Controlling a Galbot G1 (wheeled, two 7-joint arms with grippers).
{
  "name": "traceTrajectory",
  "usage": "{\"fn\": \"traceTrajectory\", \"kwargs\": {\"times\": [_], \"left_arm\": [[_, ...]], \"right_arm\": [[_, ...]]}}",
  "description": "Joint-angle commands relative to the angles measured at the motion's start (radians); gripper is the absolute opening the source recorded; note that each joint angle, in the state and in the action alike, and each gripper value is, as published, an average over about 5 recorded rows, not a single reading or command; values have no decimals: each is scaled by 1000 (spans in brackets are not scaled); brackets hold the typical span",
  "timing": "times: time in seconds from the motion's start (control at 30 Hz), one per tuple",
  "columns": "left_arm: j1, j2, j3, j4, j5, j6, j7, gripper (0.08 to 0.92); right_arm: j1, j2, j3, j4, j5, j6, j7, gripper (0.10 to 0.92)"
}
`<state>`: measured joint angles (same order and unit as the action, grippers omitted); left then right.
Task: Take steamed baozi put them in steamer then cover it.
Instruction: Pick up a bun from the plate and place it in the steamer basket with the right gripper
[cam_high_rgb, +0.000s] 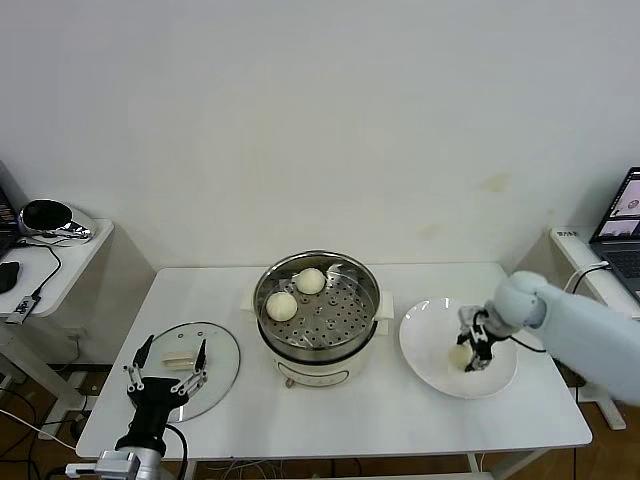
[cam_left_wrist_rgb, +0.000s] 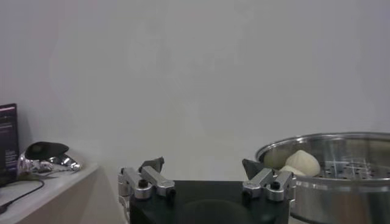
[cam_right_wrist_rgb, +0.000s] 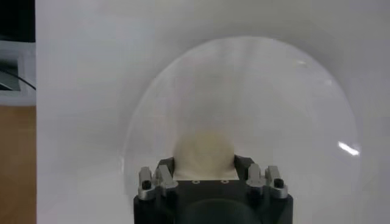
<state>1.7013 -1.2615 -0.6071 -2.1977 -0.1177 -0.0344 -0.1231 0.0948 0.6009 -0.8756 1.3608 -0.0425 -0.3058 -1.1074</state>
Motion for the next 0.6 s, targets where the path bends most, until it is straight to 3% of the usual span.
{"fn": "traceTrajectory", "kwargs": {"times": [0.03,0.4,0.6], "left_arm": [[-6,0,6,8,-2,-2,0,823],[-6,0,-6,2,-11,-3,-1,823],[-2,0,-21,-4,-17,-3,-1,823]], "right_arm": [[419,51,-122,-29,156,75,-115,615],[608,327,-238,32,304,206,-115,619],[560,458,-327,70,279,312,-44,626]]}}
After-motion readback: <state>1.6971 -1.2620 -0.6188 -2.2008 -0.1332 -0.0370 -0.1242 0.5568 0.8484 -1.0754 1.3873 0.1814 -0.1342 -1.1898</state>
